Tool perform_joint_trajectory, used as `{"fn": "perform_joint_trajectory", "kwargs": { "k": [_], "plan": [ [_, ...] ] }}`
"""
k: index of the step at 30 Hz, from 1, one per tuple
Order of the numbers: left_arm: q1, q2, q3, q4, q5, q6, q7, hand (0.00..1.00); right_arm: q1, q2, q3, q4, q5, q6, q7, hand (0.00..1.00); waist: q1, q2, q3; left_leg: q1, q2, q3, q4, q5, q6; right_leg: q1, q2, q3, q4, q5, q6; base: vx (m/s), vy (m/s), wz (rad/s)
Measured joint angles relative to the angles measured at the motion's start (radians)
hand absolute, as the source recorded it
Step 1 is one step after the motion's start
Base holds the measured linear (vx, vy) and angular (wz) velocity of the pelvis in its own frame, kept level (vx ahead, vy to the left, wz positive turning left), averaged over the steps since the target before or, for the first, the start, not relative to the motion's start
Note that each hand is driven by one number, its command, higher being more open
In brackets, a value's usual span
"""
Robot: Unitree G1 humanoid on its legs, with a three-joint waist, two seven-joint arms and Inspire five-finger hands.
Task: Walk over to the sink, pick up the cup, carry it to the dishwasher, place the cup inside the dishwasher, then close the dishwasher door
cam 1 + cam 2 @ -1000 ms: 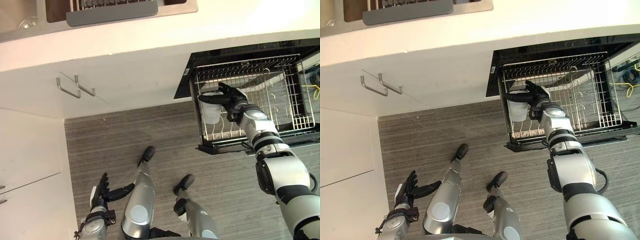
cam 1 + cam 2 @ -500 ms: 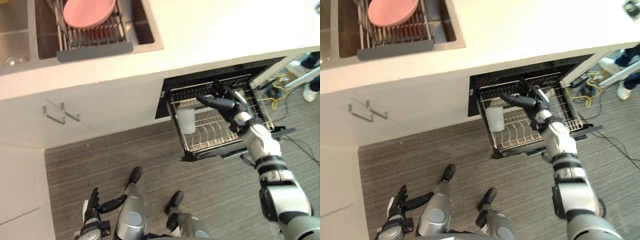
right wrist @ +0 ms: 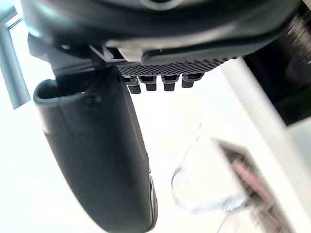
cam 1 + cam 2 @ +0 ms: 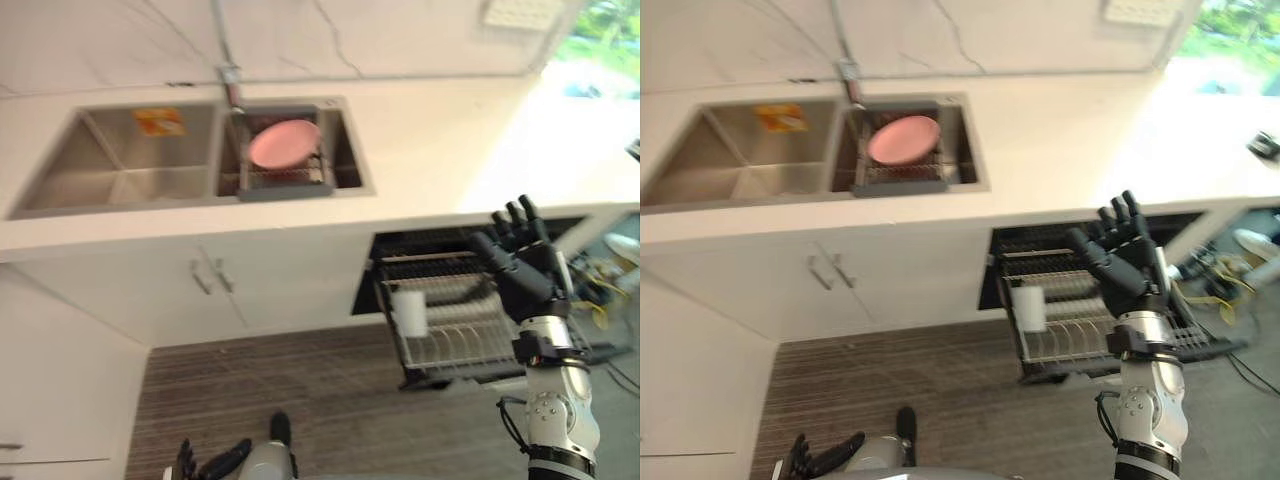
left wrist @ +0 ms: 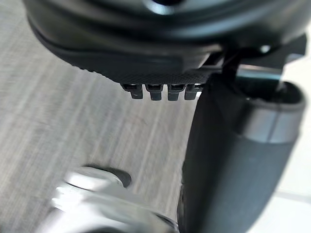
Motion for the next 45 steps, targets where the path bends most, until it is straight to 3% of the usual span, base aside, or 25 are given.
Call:
{"fn": "perform_joint_trajectory", "kwargs": {
  "k": [2,3,4,5,6,7,10,11,13,15,22,25,27,29,30,31,33,35,37,38,39,41,43,44,45],
  "plan": [
    [-0.001,0.011,-0.004,0.026,0.025,0.012,0.013,1.00,0.031,0.043,0.018,-0.039,0.000,-0.001,0.012,1.00,-0.004,-0.005,0.003,0.041,-0.024,-0.008,-0.012,-0.012,0.017,-0.046,-0.072,0.065,0.187,0.010,-0.011,0.08,0.196,0.16],
    [-0.016,0.032,-0.029,0.048,0.039,0.023,0.017,1.00,0.054,0.063,0.032,-0.063,-0.001,-0.003,0.014,1.00,-0.019,-0.013,0.008,0.059,-0.040,-0.024,-0.015,-0.017,0.026,-0.107,-0.118,0.130,0.329,0.052,-0.065,0.09,0.184,0.34],
    [-0.025,0.041,-0.040,0.062,0.042,0.028,0.020,1.00,0.063,0.070,0.039,-0.069,-0.002,-0.007,0.012,1.00,-0.027,-0.013,0.010,0.068,-0.043,-0.029,-0.020,-0.018,0.030,-0.146,-0.132,0.175,0.404,0.091,-0.124,0.10,0.171,0.34],
    [-0.040,0.053,-0.058,0.073,0.042,0.042,0.027,1.00,0.078,0.075,0.049,-0.073,-0.003,-0.019,0.009,1.00,-0.038,-0.004,0.012,0.082,-0.044,-0.044,-0.031,-0.020,0.035,-0.214,-0.135,0.255,0.505,0.161,-0.236,0.10,0.144,0.41],
    [-0.056,0.079,-0.085,0.077,0.040,0.062,0.030,1.00,0.090,0.090,0.051,-0.073,-0.003,-0.023,0.008,1.00,-0.061,-0.006,0.022,0.096,-0.037,-0.074,-0.039,-0.016,0.044,-0.300,-0.066,0.404,0.623,0.095,-0.188,0.11,0.123,0.67],
    [-0.073,0.105,-0.113,0.087,0.039,0.076,0.030,1.00,0.112,0.100,0.051,-0.084,-0.003,-0.030,0.003,1.00,-0.087,-0.007,0.025,0.091,-0.030,-0.109,-0.045,-0.014,0.046,-0.352,0.051,0.508,0.650,-0.016,-0.123,0.07,0.065,0.78],
    [-0.086,0.123,-0.121,0.112,0.039,0.081,0.024,1.00,0.174,0.100,0.042,-0.172,0.007,-0.069,-0.012,1.00,-0.124,-0.029,0.023,0.096,-0.057,-0.142,-0.076,-0.008,0.055,-0.393,0.180,0.542,0.487,-0.125,-0.057,0.12,0.000,0.67],
    [-0.085,0.122,-0.121,0.124,0.040,0.081,0.022,1.00,0.184,0.099,0.042,-0.196,0.021,-0.084,-0.014,1.00,-0.129,-0.038,0.018,0.104,-0.072,-0.151,-0.081,-0.008,0.055,-0.392,0.200,0.540,0.399,-0.132,-0.061,0.19,-0.080,0.50],
    [-0.086,0.123,-0.122,0.145,0.041,0.075,0.009,1.00,0.187,0.099,0.044,-0.215,0.053,-0.112,-0.014,1.00,-0.135,-0.049,0.012,0.117,-0.104,-0.168,-0.080,-0.019,0.055,-0.363,0.225,0.547,0.190,-0.081,-0.108,0.19,-0.117,0.33],
    [-0.088,0.124,-0.131,0.149,0.041,0.074,0.007,1.00,0.179,0.094,0.046,-0.211,0.058,-0.112,-0.028,1.00,-0.131,-0.032,0.003,0.126,-0.095,-0.180,-0.069,-0.029,0.040,-0.298,0.243,0.541,0.094,-0.096,-0.139,0.17,-0.089,0.14],
    [-0.087,0.124,-0.135,0.161,0.043,0.065,0.007,1.00,0.133,0.094,0.049,-0.206,0.058,-0.116,-0.040,1.00,-0.128,-0.022,-0.005,0.176,-0.033,-0.137,-0.026,-0.103,0.004,-0.172,0.321,0.565,-0.062,-0.059,-0.169,0.15,-0.055,-0.19],
    [-0.094,0.123,-0.135,0.183,0.042,0.056,0.009,1.00,0.133,0.094,0.051,-0.205,0.058,-0.115,-0.040,1.00,-0.128,-0.014,-0.003,0.150,-0.012,-0.098,0.063,-0.170,-0.005,-0.169,0.342,0.602,-0.066,-0.062,-0.174,0.08,-0.020,-0.41],
    [-0.094,0.112,-0.133,0.194,0.039,0.043,0.018,1.00,0.140,0.091,0.077,-0.205,0.057,-0.115,-0.039,1.00,-0.128,0.008,0.008,0.095,0.022,-0.056,0.227,-0.255,-0.043,-0.172,0.365,0.629,-0.045,-0.096,-0.190,0.03,-0.010,-0.38],
    [-0.104,0.105,-0.116,0.192,0.022,0.025,0.027,1.00,0.158,0.088,0.092,-0.208,0.055,-0.115,-0.037,1.00,-0.133,0.007,0.008,-0.005,0.046,-0.021,0.425,-0.266,-0.056,-0.178,0.360,0.629,-0.041,-0.106,-0.190,0.00,-0.008,-0.07],
    [-0.109,0.085,-0.100,0.183,-0.010,0.008,0.029,1.00,0.160,0.076,0.098,-0.219,0.052,-0.115,-0.037,1.00,-0.132,0.027,0.012,-0.080,0.073,-0.006,0.579,-0.256,-0.073,-0.168,0.362,0.630,-0.045,-0.104,-0.199,0.00,0.000,0.00],
    [-0.109,0.078,-0.094,0.183,-0.017,0.007,0.028,1.00,0.160,0.074,0.104,-0.226,0.052,-0.115,-0.036,1.00,-0.131,0.028,0.013,-0.098,0.079,0.000,0.608,-0.270,-0.081,-0.167,0.359,0.629,-0.049,-0.104,-0.201,0.05,0.046,0.02],
    [-0.106,0.066,-0.086,0.183,-0.018,0.004,0.030,1.00,0.151,0.073,0.109,-0.236,0.053,-0.120,-0.036,1.00,-0.127,0.039,0.011,-0.125,0.076,0.003,0.531,-0.302,-0.069,-0.144,0.335,0.635,-0.071,-0.106,-0.196,0.09,0.108,0.02],
    [-0.102,0.063,-0.086,0.180,-0.017,-0.004,0.031,1.00,0.140,0.069,0.129,-0.237,0.052,-0.143,-0.036,1.00,-0.105,0.035,0.014,-0.162,0.066,-0.013,0.393,-0.276,-0.075,-0.130,0.300,0.650,-0.085,-0.114,-0.183,0.16,0.172,-0.14],
    [-0.065,0.043,-0.088,0.168,-0.008,-0.017,0.046,1.00,0.116,0.059,0.172,-0.234,0.053,-0.171,-0.036,1.00,-0.086,0.041,0.012,-0.167,0.066,-0.070,0.235,-0.141,-0.112,-0.096,0.274,0.686,-0.107,-0.134,-0.153,0.25,0.292,-0.44],
    [-0.057,0.038,-0.088,0.172,-0.003,-0.017,0.047,1.00,0.109,0.054,0.185,-0.234,0.052,-0.176,-0.036,1.00,-0.078,0.041,0.012,-0.155,0.063,-0.067,0.236,-0.110,-0.109,-0.088,0.265,0.703,-0.107,-0.142,-0.140,0.32,0.359,-0.74],
    [-0.049,0.043,-0.092,0.183,0.000,-0.016,0.047,1.00,0.089,0.048,0.213,-0.234,0.052,-0.188,-0.033,1.00,-0.064,0.044,0.008,-0.143,0.043,-0.058,0.252,-0.086,-0.073,-0.080,0.245,0.736,-0.104,-0.156,-0.119,0.28,0.296,-0.66],
    [-0.045,0.057,-0.100,0.186,0.001,-0.015,0.042,1.00,0.072,0.047,0.234,-0.234,0.052,-0.207,-0.014,1.00,-0.068,0.017,0.000,-0.137,0.001,-0.033,0.270,-0.123,-0.013,-0.071,0.201,0.749,-0.092,-0.170,-0.093,0.30,0.301,-0.35],
    [-0.062,0.068,-0.111,0.191,0.003,-0.011,0.041,1.00,0.071,0.045,0.233,-0.230,0.052,-0.210,-0.010,1.00,-0.074,0.010,0.000,-0.090,-0.029,-0.022,0.246,-0.139,0.015,-0.094,0.179,0.752,0.014,-0.167,-0.089,0.29,0.242,-0.06],
    [-0.067,0.074,-0.117,0.199,0.018,-0.011,0.041,1.00,0.069,0.045,0.232,-0.229,0.053,-0.205,-0.008,1.00,-0.074,0.010,0.001,-0.037,-0.038,-0.012,0.211,-0.149,0.030,-0.142,0.176,0.758,0.169,-0.168,-0.076,0.28,0.198,-0.22],
    [-0.069,0.082,-0.120,0.205,0.032,-0.011,0.044,1.00,0.064,0.045,0.233,-0.229,0.053,-0.199,0.003,1.00,-0.077,0.001,0.005,0.023,-0.050,-0.006,0.172,-0.164,0.049,-0.221,0.167,0.759,0.369,-0.138,-0.037,0.27,0.179,-0.23]
  ]
}}
